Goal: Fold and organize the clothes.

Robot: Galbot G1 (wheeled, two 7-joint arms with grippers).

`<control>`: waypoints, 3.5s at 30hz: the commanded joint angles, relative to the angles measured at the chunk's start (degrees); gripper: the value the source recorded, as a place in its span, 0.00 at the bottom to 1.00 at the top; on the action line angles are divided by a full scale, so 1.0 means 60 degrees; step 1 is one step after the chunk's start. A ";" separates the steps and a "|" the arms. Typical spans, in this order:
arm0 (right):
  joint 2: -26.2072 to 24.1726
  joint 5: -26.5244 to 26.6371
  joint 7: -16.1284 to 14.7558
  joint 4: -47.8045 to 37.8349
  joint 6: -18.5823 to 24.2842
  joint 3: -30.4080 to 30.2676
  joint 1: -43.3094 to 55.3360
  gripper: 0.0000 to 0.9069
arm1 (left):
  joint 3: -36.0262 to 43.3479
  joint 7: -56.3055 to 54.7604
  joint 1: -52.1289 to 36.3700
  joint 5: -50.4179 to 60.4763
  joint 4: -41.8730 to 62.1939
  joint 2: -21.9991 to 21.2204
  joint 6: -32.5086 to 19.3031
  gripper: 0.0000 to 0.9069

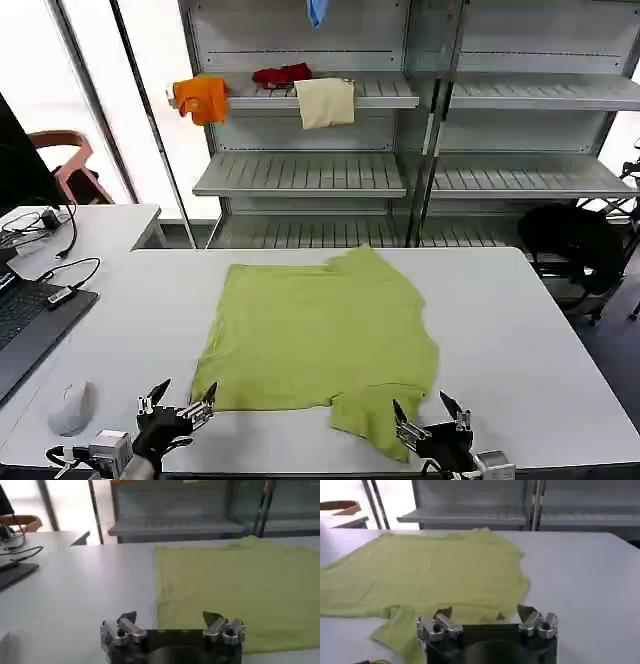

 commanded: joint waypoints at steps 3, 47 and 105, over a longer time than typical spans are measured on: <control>-0.0037 -0.0064 0.0030 0.0037 -0.0016 -0.0353 -0.0257 1.00 | 0.0172 -0.0039 0.0386 0.0571 -0.0149 0.0047 0.0037 1.00; 0.0094 0.0114 0.0182 0.0115 -0.0010 -0.0249 -0.0013 0.00 | 0.0211 0.0444 0.0075 0.0371 -0.0134 -0.0041 -0.0231 0.00; 0.1559 -0.0672 0.0170 -0.4754 -0.0026 -0.0789 0.6574 1.00 | 0.0593 0.0842 -0.3549 0.1573 0.2428 -0.0663 -0.0070 1.00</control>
